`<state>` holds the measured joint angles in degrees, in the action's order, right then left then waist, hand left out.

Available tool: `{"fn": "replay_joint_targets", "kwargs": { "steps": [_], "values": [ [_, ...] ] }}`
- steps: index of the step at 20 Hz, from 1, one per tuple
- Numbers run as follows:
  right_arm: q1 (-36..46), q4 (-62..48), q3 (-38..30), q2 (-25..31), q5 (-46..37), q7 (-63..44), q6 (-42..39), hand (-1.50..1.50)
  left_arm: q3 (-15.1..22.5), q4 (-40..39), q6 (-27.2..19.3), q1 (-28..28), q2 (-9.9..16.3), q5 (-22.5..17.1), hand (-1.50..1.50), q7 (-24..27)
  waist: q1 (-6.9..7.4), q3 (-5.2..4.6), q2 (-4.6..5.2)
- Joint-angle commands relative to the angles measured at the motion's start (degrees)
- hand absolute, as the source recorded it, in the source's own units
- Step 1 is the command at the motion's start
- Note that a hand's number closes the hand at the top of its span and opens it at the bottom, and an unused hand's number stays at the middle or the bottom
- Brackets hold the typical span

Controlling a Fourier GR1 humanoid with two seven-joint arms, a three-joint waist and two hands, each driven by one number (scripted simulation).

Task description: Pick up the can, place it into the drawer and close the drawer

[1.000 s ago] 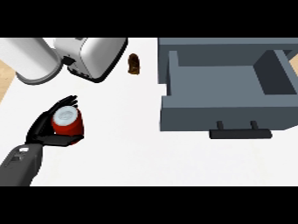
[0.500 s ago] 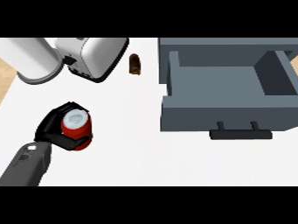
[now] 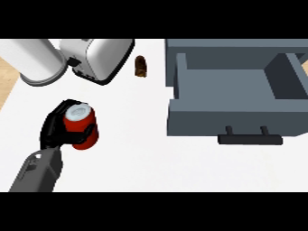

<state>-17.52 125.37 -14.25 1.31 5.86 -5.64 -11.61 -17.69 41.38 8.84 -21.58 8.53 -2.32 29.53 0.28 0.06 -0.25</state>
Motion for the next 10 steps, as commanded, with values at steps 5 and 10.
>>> {"fn": "replay_joint_targets", "kwargs": {
  "steps": [5, 10],
  "values": [
    [1.0, -0.3, -1.2, 0.2, 1.3, -1.2, -0.3, -1.50, 6.1, 23.6, -8.2, 1.9, -6.2, -0.5, 1.50, -15.6, 0.04, -0.01, -0.01],
    [-2.4, 3.7, 0.2, -0.3, 2.0, -1.1, -0.4, -1.50, 12.1, 31.5, -11.2, 2.9, -8.4, 1.5, 1.50, -19.3, -0.42, -0.05, 0.06]
  ]
}}
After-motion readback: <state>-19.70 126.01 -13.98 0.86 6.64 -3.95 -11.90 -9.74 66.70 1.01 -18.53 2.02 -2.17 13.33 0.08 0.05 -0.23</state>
